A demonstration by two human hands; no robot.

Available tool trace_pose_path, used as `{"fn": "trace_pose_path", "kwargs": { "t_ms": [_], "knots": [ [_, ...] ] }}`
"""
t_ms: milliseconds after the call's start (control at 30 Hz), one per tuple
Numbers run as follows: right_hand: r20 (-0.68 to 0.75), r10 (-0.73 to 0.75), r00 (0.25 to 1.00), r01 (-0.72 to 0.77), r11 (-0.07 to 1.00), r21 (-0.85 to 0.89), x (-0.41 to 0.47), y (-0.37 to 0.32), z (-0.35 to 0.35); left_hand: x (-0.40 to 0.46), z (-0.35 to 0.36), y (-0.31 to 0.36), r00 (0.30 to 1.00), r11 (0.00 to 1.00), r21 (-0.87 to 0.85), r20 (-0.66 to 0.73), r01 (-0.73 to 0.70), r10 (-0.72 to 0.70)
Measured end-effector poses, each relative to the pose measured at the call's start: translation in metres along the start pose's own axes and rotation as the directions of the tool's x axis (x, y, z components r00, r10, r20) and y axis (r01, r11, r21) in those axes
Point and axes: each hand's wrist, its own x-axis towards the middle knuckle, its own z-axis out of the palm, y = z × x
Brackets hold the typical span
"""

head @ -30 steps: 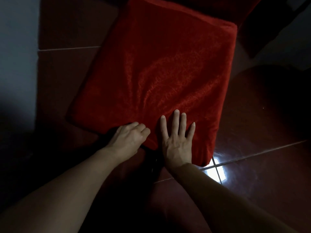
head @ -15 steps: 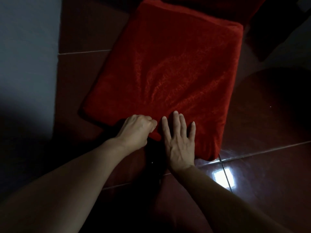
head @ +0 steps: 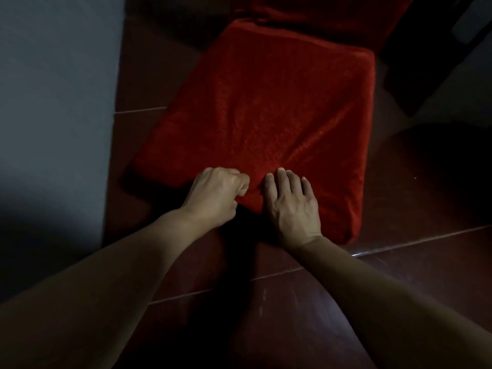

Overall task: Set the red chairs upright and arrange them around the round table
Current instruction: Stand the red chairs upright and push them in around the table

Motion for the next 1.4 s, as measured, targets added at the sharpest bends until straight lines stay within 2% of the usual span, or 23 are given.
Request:
{"fn": "trace_pose_path", "kwargs": {
  "t_ms": [167, 267, 367, 433, 567, 667, 900, 1167, 1267, 1400],
  "knots": [
    [-0.067, -0.016, 0.998, 0.021, 0.996, 0.085, 0.015, 0.013, -0.038, 0.002, -0.027, 0.008, 0.978, 0.990, 0.059, -0.162, -0.126, 0.134],
    [-0.080, -0.034, 0.996, 0.042, 0.994, 0.099, 0.024, 0.023, -0.062, 0.002, -0.039, 0.011, 0.963, 0.985, 0.103, -0.217, -0.139, 0.159],
    [-0.110, -0.046, 0.993, 0.057, 0.994, 0.096, 0.031, 0.036, -0.087, 0.005, -0.047, 0.011, 0.984, 0.968, 0.204, -0.073, -0.145, 0.162],
    [-0.116, -0.048, 0.992, 0.060, 0.994, 0.094, 0.037, 0.043, -0.103, 0.016, -0.057, 0.017, 0.996, 0.955, 0.284, -0.013, -0.081, 0.088],
    [-0.098, -0.048, 0.994, 0.058, 0.994, 0.097, 0.053, 0.054, -0.135, 0.040, -0.084, 0.034, 0.999, 0.945, 0.326, -0.040, -0.005, 0.019],
    [-0.103, -0.037, 0.994, 0.049, 0.992, 0.113, 0.066, 0.066, -0.164, 0.050, -0.111, 0.048, 0.996, 0.939, 0.342, -0.087, 0.013, 0.018],
    [-0.047, -0.013, 0.999, 0.019, 0.989, 0.143, 0.108, 0.105, -0.272, 0.080, -0.225, 0.095, 0.998, 0.921, 0.387, -0.032, -0.041, 0.058],
    [0.097, -0.025, 0.995, 0.004, 0.978, 0.210, 0.163, 0.157, -0.414, 0.117, -0.373, 0.161, 0.997, 0.914, 0.404, 0.078, -0.025, -0.008],
    [0.215, -0.039, 0.976, -0.009, 0.976, 0.217, 0.184, 0.184, -0.466, 0.136, -0.423, 0.188, 0.996, 0.923, 0.385, 0.079, -0.003, -0.030],
    [0.221, 0.005, 0.975, -0.055, 0.973, 0.223, 0.210, 0.218, -0.523, 0.160, -0.479, 0.220, 0.994, 0.928, 0.371, 0.109, -0.010, -0.033]
  ]
}}
